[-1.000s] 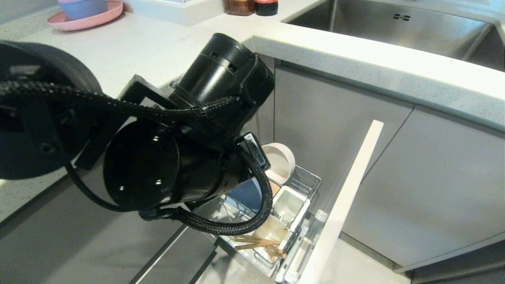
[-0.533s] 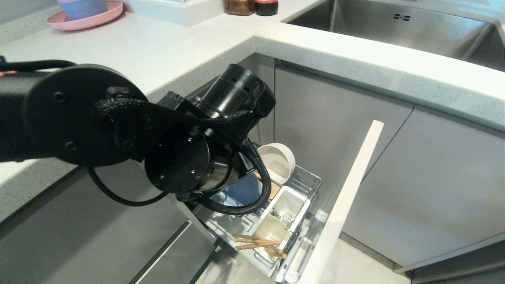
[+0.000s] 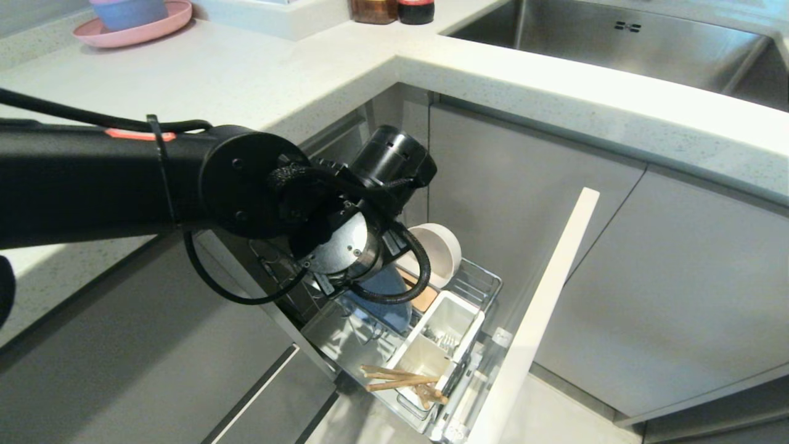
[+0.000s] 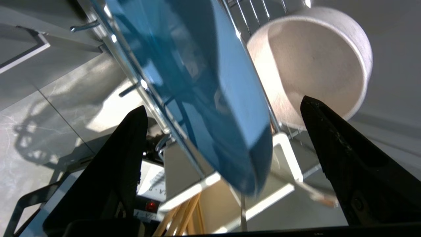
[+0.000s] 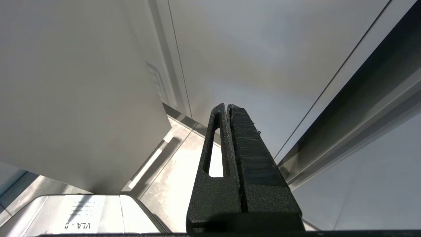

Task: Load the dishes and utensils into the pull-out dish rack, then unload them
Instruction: Take the plate out of the cupboard

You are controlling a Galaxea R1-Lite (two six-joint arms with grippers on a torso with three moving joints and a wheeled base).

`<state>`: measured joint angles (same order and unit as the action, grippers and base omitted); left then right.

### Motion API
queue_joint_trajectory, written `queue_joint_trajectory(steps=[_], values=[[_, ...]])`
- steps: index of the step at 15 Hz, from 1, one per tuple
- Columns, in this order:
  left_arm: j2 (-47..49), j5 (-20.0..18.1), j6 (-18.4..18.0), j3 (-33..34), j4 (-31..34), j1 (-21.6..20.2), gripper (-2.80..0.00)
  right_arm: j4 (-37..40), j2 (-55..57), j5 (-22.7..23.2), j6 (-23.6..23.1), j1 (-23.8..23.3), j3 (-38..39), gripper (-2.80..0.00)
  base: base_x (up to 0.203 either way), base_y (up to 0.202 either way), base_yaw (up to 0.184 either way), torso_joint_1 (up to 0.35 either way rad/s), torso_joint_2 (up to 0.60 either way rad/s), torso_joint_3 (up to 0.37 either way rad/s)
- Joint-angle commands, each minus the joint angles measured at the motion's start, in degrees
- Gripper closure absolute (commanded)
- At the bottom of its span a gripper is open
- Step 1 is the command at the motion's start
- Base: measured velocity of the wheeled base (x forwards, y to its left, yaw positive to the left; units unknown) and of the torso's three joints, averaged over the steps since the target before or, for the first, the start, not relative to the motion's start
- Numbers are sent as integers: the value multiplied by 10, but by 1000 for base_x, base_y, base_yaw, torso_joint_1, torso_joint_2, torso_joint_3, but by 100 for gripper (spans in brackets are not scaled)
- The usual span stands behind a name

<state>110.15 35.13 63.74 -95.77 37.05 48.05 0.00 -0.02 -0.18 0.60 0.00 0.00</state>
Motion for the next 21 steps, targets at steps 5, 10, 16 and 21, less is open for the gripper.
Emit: queue_joint_trajectory(steps=[5, 10, 16, 21], values=[[40, 2, 4, -24, 3, -4, -280, 0, 0, 0, 0, 0, 1, 0, 0, 0, 0, 0, 0, 0], [39, 4, 3, -23, 4, -3, 0, 0, 0, 0, 0, 0, 1, 0, 0, 0, 0, 0, 0, 0], [36, 4, 6, -24, 4, -3, 0, 0, 0, 0, 0, 0, 1, 0, 0, 0, 0, 0, 0, 0], [27, 5, 7, -30, 3, 1, 0, 0, 0, 0, 0, 0, 1, 0, 0, 0, 0, 0, 0, 0]])
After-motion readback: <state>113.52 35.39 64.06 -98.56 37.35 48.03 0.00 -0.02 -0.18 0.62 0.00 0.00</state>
